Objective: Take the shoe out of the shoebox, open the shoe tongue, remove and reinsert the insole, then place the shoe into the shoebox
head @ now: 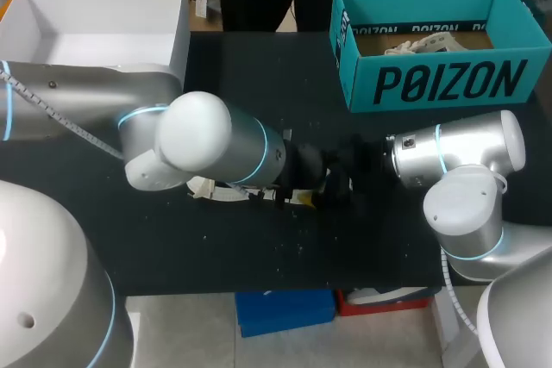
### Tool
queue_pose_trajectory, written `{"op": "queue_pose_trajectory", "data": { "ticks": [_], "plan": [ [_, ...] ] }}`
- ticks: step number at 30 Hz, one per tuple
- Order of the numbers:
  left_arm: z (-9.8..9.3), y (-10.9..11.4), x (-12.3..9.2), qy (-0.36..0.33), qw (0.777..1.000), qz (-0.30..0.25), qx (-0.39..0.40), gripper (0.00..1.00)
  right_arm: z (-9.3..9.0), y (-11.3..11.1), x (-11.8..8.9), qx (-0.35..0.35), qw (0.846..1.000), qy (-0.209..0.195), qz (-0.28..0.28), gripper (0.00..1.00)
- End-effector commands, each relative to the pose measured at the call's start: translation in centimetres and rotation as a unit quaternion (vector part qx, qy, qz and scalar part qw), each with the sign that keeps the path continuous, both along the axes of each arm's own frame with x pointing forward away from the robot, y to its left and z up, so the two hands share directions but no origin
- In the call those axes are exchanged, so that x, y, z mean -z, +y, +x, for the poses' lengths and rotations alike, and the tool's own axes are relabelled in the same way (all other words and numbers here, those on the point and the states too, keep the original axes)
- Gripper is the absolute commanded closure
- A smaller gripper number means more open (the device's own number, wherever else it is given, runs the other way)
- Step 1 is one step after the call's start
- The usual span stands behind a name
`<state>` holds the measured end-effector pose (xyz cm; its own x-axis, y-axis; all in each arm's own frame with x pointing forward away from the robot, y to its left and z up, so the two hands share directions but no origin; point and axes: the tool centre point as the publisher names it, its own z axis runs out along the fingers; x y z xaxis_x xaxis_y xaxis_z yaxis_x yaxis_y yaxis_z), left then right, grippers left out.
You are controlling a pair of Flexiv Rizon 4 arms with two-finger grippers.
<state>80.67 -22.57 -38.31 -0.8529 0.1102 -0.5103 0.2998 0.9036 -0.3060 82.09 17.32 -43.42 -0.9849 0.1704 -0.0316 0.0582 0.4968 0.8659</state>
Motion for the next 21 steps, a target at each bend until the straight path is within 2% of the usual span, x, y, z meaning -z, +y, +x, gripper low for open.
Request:
{"op": "queue_pose_trajectory", "data": {
  "ticks": [1,5,6,10,14,21],
  "plan": [
    [-0.6,1.6,-1.1,0.006,1.0,-0.02,0.007,1.0,0.0,-0.1,0.2,0.0,1.0,0.0,-0.001,1.0],
    [-1.6,2.7,-3.7,0.035,0.997,-0.07,0.024,1.0,0.0,-0.1,0.2,0.0,1.0,0.0,-0.001,1.0],
    [-1.8,2.9,-4.5,0.06,0.993,-0.094,0.031,1.0,0.0,-0.1,0.2,0.0,1.0,0.0,-0.001,1.0],
    [-2.8,3.0,-7.7,0.084,0.984,-0.144,0.06,1.0,0.0,-0.1,0.2,0.0,1.0,0.0,-0.001,1.0],
    [-4.0,3.0,-11.6,0.082,0.975,-0.188,0.079,1.0,0.0,-0.1,0.2,0.0,1.0,0.0,-0.001,1.0],
    [-7.0,1.9,-19.2,0.107,0.947,-0.281,0.116,1.0,0.0,-0.1,0.2,0.0,1.0,0.0,-0.001,1.0]
  ]
}}
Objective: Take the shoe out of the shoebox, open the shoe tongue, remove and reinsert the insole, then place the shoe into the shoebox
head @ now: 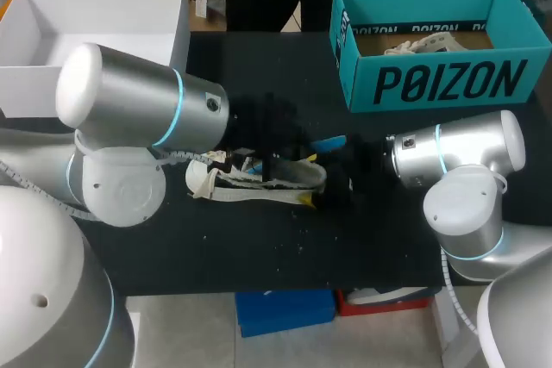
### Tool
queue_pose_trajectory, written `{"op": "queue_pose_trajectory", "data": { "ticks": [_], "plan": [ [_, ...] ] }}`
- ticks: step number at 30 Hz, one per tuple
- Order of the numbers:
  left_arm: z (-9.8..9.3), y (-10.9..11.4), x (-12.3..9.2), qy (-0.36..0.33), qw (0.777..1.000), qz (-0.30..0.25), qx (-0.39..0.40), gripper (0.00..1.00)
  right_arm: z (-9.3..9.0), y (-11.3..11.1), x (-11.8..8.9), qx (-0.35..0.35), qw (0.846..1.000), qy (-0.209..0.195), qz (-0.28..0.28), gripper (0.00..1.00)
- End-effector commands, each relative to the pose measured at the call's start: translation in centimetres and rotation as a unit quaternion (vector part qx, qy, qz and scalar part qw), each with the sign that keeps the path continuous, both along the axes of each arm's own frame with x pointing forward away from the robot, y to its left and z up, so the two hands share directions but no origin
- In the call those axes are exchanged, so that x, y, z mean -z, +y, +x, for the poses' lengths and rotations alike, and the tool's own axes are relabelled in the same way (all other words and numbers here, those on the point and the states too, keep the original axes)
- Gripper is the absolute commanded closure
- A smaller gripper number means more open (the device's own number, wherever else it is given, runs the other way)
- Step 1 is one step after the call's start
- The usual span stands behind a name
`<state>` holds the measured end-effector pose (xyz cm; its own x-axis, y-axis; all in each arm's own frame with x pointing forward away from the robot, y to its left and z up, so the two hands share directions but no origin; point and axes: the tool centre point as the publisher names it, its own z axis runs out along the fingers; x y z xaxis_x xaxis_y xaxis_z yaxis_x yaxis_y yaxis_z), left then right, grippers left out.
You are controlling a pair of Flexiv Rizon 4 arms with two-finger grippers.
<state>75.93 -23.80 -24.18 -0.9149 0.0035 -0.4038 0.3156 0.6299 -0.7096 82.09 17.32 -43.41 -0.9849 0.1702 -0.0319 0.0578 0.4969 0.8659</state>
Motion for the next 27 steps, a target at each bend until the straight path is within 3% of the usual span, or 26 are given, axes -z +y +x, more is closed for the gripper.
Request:
{"op": "queue_pose_trajectory", "data": {
  "ticks": [1,5,26,27],
  "plan": [
    [-2.7,2.9,-6.1,0.031,0.995,-0.074,0.066,1.0,0.0,-0.1,0.2,0.0,1.0,0.001,-0.001,1.0],
    [-4.4,2.1,-10.3,0.061,0.986,-0.124,0.092,1.0,0.0,-0.1,0.2,0.0,1.0,0.001,-0.001,1.0],
    [-4.4,2.1,-10.3,0.061,0.986,-0.124,0.092,1.0,0.0,-0.1,0.2,0.0,1.0,0.001,-0.001,1.0],
    [-4.8,2.7,-10.2,0.091,0.983,-0.139,0.08,1.0,0.0,-0.1,0.2,0.0,1.0,0.001,-0.001,1.0]
  ]
}}
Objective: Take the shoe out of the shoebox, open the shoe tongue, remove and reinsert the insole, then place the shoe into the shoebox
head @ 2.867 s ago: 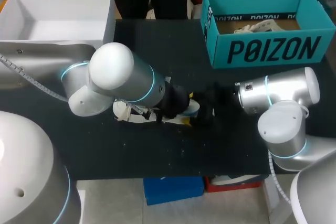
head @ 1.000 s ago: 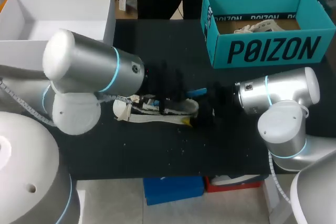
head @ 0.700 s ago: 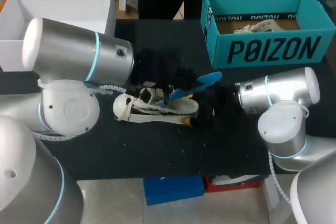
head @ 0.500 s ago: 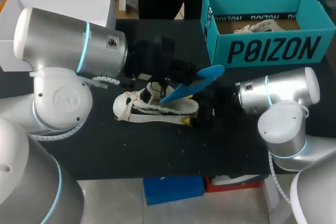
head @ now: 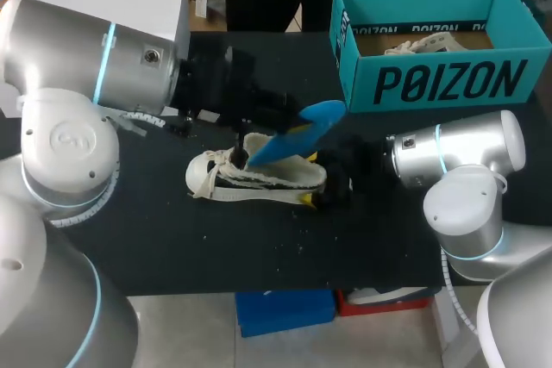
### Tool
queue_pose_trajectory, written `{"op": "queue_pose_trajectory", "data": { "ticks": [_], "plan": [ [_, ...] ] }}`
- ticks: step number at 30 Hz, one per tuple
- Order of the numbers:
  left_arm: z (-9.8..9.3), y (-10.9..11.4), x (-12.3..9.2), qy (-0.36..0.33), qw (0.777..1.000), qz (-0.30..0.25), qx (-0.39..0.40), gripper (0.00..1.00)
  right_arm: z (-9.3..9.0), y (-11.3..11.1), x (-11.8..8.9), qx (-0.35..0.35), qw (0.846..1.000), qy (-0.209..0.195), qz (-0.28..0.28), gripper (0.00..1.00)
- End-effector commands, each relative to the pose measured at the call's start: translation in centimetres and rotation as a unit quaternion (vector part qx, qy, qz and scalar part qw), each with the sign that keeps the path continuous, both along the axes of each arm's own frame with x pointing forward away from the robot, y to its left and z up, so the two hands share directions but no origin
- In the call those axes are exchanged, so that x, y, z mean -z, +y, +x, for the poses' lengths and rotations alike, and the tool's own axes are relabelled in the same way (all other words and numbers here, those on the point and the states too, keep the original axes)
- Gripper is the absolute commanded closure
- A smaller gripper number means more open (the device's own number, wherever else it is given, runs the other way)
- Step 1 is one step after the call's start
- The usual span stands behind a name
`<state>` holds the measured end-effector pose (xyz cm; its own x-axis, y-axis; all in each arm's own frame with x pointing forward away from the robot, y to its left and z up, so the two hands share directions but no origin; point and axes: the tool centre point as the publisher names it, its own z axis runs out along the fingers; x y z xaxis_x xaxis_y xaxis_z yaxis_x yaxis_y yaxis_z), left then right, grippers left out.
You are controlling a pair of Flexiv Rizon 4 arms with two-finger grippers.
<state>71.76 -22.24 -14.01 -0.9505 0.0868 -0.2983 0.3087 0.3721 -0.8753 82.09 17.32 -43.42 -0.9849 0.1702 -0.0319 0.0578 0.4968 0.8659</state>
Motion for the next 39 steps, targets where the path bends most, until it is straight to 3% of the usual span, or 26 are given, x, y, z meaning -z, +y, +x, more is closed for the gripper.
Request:
{"op": "queue_pose_trajectory", "data": {
  "ticks": [1,4,10,22,33,39],
  "plan": [
    [-0.7,1.8,-0.4,0.072,0.997,-0.031,-0.025,1.0,0.0,-0.1,0.2,0.0,1.0,0.001,-0.001,1.0],
    [-1.4,2.6,-2.3,0.137,0.987,-0.067,-0.041,1.0,0.0,-0.1,0.2,0.0,1.0,0.001,-0.001,1.0],
    [-2.6,3.3,-7.7,0.202,0.972,-0.12,-0.033,1.0,0.0,-0.1,0.2,0.0,1.0,0.001,-0.001,1.0],
    [-6.2,3.9,-17.4,0.285,0.935,-0.21,0.023,1.0,0.0,-0.1,0.2,0.0,1.0,0.001,-0.001,1.0],
    [-10.0,4.4,-23.5,0.311,0.917,-0.237,0.084,1.0,0.0,-0.1,0.2,0.0,1.0,0.001,-0.001,1.0],
    [-11.4,4.5,-25.4,0.298,0.917,-0.242,0.104,1.0,0.0,-0.1,0.2,0.0,1.0,0.001,-0.001,1.0]
  ]
}}
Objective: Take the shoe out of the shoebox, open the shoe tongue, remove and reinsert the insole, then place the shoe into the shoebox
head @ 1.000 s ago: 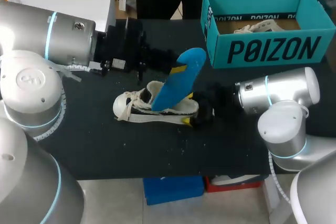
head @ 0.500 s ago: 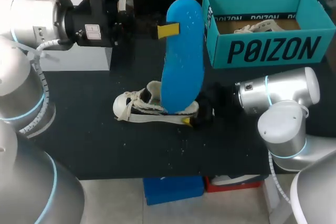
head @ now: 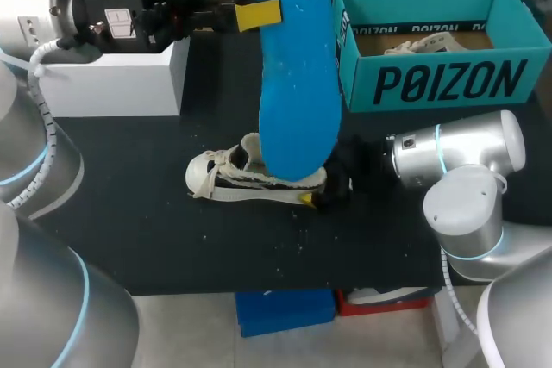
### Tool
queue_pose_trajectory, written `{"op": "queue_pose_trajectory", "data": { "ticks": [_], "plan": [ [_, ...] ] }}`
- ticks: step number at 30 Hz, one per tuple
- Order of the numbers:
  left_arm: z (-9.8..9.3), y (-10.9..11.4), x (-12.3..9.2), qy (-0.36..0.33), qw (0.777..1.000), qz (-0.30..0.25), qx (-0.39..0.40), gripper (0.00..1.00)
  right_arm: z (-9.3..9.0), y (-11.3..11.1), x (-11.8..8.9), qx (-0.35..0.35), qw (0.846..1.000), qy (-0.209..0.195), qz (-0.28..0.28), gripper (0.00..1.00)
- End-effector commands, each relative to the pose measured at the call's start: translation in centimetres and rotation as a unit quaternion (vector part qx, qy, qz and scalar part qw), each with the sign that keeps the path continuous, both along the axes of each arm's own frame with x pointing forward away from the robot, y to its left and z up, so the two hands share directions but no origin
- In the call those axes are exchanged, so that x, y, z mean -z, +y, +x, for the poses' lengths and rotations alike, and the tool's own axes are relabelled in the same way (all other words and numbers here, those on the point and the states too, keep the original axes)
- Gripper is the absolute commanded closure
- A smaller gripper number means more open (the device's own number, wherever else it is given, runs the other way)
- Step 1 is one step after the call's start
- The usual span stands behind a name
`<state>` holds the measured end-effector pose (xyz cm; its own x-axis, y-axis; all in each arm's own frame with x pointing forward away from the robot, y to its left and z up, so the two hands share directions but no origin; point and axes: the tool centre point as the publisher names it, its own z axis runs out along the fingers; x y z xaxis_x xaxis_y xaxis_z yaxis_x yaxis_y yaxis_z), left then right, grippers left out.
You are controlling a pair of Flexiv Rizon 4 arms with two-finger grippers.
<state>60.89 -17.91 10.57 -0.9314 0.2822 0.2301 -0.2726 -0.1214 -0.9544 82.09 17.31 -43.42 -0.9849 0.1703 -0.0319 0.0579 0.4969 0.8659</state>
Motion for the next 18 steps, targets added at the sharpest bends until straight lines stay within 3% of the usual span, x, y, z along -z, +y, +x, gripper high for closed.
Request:
{"op": "queue_pose_trajectory", "data": {
  "ticks": [1,7,15,16,17,18],
  "plan": [
    [-0.9,0.1,-1.2,0.008,1.0,-0.004,0.011,1.0,0.0,-0.1,0.2,0.0,1.0,0.001,-0.001,1.0],
    [-2.3,-0.3,-2.5,-0.004,0.999,-0.025,0.031,1.0,0.0,-0.1,0.2,0.0,1.0,0.001,-0.001,1.0],
    [-2.5,-0.4,-2.8,-0.01,0.999,-0.029,0.027,1.0,0.0,-0.1,0.2,0.0,1.0,0.001,-0.001,0.99],
    [-2.5,-0.4,-2.8,-0.01,0.999,-0.029,0.027,1.0,0.0,-0.1,0.2,0.0,1.0,0.001,-0.001,0.69],
    [-2.5,-0.4,-2.8,-0.01,0.999,-0.029,0.027,1.0,0.0,-0.1,0.2,0.0,1.0,0.001,-0.001,0.09],
    [-2.5,-0.4,-2.8,-0.01,0.999,-0.029,0.027,1.0,0.0,-0.1,0.2,0.0,1.0,0.001,-0.001,0.0]
  ]
}}
